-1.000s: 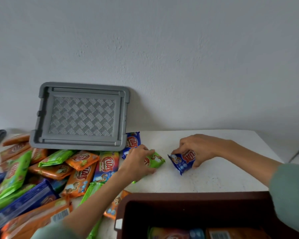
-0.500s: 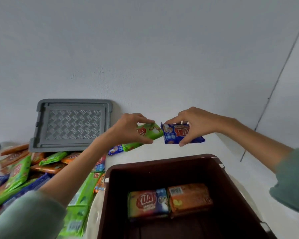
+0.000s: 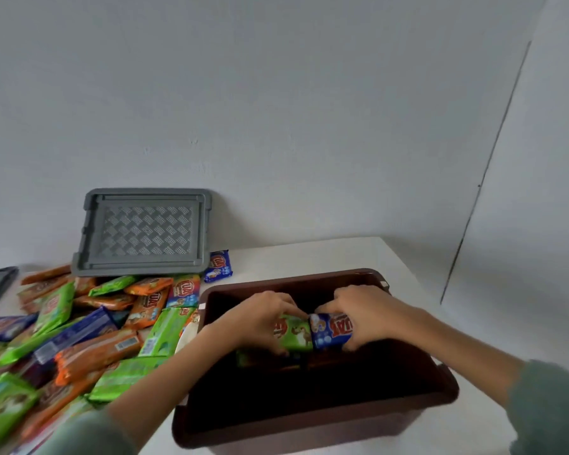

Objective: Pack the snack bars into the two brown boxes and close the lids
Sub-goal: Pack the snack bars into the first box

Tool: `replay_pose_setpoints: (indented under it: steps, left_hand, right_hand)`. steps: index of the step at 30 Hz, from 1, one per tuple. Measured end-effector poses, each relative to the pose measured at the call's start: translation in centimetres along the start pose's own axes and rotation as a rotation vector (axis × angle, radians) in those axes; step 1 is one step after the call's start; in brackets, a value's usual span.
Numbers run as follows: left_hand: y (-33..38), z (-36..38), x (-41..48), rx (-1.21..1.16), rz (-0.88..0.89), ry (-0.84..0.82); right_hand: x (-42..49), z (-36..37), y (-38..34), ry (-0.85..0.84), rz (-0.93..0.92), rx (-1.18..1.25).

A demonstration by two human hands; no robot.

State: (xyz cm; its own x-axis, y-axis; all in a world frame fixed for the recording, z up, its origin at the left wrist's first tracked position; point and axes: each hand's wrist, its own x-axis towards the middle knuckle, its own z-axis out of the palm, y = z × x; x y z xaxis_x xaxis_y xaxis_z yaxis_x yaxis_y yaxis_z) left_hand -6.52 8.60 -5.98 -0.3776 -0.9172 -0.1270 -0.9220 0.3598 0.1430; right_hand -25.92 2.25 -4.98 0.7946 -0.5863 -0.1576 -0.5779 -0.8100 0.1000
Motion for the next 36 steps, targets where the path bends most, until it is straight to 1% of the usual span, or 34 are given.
replay_pose_setpoints:
  steps: [6, 10, 12, 15, 18, 21, 22, 24, 27, 29, 31, 33, 36]
  left_hand:
    - [-0.2, 1.6, 0.3, 0.145, -0.011, -0.044]
    - [0.3, 1.6, 0.4, 0.346, 0.035, 0.005]
    - [0.3, 1.6, 0.6, 0.384, 0.037, 0.018]
    - [0.1, 1.9, 0.6, 0.295, 0.016, -0.014]
    - [-0.1, 2.0, 0.6, 0.194, -0.011, -0.008]
    - [-0.4, 1.5, 0.4, 0.117, -0.024, -0.002]
    - [-0.6, 1.1, 0.2, 0.072, -0.026, 0.017]
    - [-1.2, -0.1, -0.5, -0.045, -0.032, 0.121]
    - [-2.8, -2.5, -2.4, -0.191, -0.086, 0.380]
    - [-4.7, -4.0, -4.2, -0.226, -0.151, 0.523]
    - [-7.1, -5.1, -6.6, -0.195, -0.221, 0.596]
    - [-9.7, -5.4, -9.7, -0.155, -0.311, 0.620]
    - [-13.4, -4.3, -15.0, -0.123, -0.527, 0.644]
  right_hand:
    - [0.9, 2.4, -0.8, 0.036, 0.046, -0.015]
    - [0.7, 2.7, -1.3, 0.065, 0.048, -0.006]
    - [0.7, 2.7, -1.3, 0.083, 0.021, -0.014]
    - [0.9, 2.8, -0.9, 0.056, 0.020, 0.026]
    - [1.1, 2.6, -0.5, 0.043, 0.042, 0.074]
    - [1.3, 2.2, -0.2, 0.062, 0.050, 0.176]
    - [1.3, 1.8, -0.1, 0.092, 0.054, 0.227]
    - [1.2, 0.3, -0.1, 0.212, 0.054, 0.316]
    - [2.4, -2.9, -0.8, 0.421, 0.015, 0.437]
    - [4.3, -4.8, -1.9, 0.494, -0.053, 0.479]
    - [6.9, -6.2, -3.5, 0.491, -0.151, 0.459]
    - [10.2, -6.9, -5.8, 0.453, -0.246, 0.422]
    - [15.3, -7.0, -10.5, 0.380, -0.389, 0.407]
